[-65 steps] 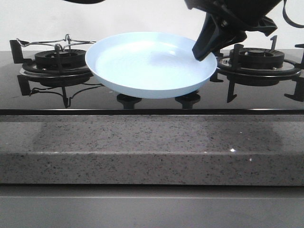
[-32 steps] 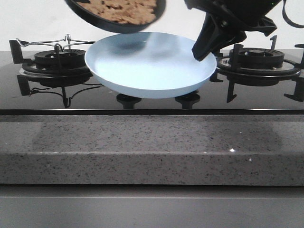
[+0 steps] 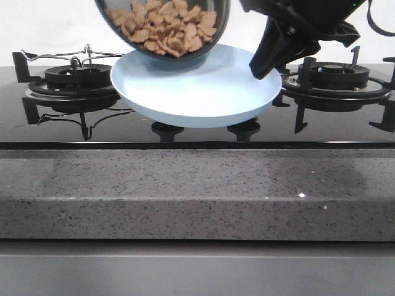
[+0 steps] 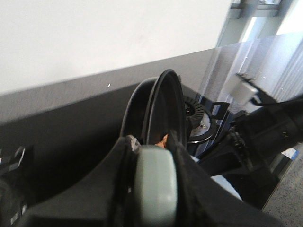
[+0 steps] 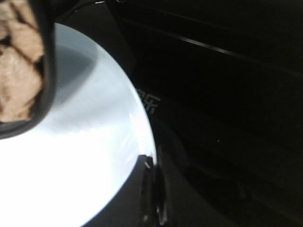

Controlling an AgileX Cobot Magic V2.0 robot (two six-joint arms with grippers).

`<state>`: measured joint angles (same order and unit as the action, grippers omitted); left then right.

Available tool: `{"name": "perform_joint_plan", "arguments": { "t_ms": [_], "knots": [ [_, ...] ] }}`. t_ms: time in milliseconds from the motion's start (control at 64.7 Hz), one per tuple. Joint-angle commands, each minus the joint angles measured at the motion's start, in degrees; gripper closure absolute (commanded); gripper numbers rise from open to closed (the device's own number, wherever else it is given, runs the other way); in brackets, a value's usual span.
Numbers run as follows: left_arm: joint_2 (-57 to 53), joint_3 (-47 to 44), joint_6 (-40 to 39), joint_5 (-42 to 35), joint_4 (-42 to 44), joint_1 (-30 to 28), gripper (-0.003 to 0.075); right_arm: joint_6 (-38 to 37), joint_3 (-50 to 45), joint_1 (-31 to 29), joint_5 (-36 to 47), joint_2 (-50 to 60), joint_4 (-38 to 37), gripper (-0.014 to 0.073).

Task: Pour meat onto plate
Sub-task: 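Tilt the black pan over the held plate with the left gripper, pouring meat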

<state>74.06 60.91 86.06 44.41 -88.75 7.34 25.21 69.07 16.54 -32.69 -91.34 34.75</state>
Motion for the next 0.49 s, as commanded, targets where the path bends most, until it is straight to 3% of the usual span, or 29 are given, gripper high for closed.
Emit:
{"name": "perform_joint_plan", "arguments": {
  "t_ms": [0, 263, 479],
  "knots": [
    [-2.41, 3.64, 4.54, 2.01, -3.38, 1.39, 0.0734, 0.67, 1.34, 0.00, 2.19, 1.66, 0.61, 0.0652],
    [-2.41, 4.32, 18.64, 2.32, -2.00, 1.90, 0.0734, 0.67, 1.34, 0.00, 2.19, 1.66, 0.61, 0.0652],
    [-2.41, 4.32, 22.36, 2.66, -3.97, 1.90, 0.0734, 0.67, 1.34, 0.00, 2.19, 1.66, 0.61, 0.0652]
  ]
}}
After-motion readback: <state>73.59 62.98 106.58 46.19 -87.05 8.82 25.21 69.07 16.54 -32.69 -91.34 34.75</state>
